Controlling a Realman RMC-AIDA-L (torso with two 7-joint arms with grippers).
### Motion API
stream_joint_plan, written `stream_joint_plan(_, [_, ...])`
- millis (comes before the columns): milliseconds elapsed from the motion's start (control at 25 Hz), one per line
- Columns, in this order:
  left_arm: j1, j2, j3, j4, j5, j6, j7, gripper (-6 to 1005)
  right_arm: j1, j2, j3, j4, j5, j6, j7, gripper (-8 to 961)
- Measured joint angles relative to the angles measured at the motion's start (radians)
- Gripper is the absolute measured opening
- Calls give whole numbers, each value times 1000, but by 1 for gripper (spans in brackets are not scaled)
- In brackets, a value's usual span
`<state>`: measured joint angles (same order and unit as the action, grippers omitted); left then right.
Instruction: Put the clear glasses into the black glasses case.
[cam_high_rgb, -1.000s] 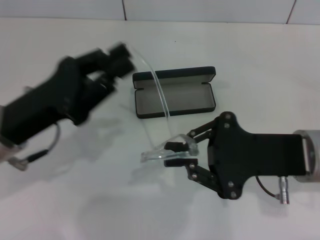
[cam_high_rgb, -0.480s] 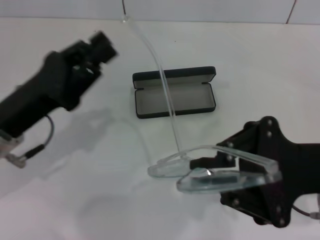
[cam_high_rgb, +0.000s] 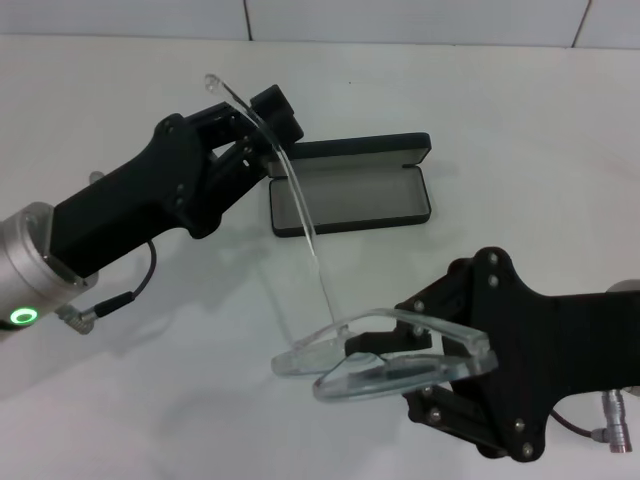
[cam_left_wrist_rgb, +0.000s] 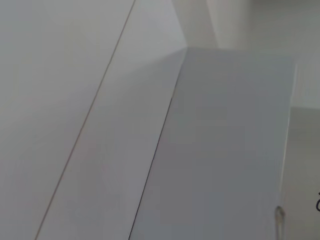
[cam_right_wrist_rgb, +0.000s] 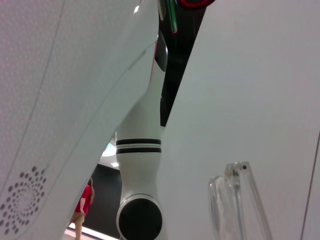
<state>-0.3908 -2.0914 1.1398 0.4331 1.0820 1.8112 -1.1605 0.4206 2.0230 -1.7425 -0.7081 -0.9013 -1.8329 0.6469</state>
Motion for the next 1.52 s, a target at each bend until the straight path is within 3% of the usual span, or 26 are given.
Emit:
stream_joint_plan(880, [-26,-2,118,14,-11,33,2,254,10,-3,3,11,1,124,39,101])
stream_joint_plan(1520, [-26,-1,144,15,-3,64,5,255,17,-2,5,12,3,188,40,102])
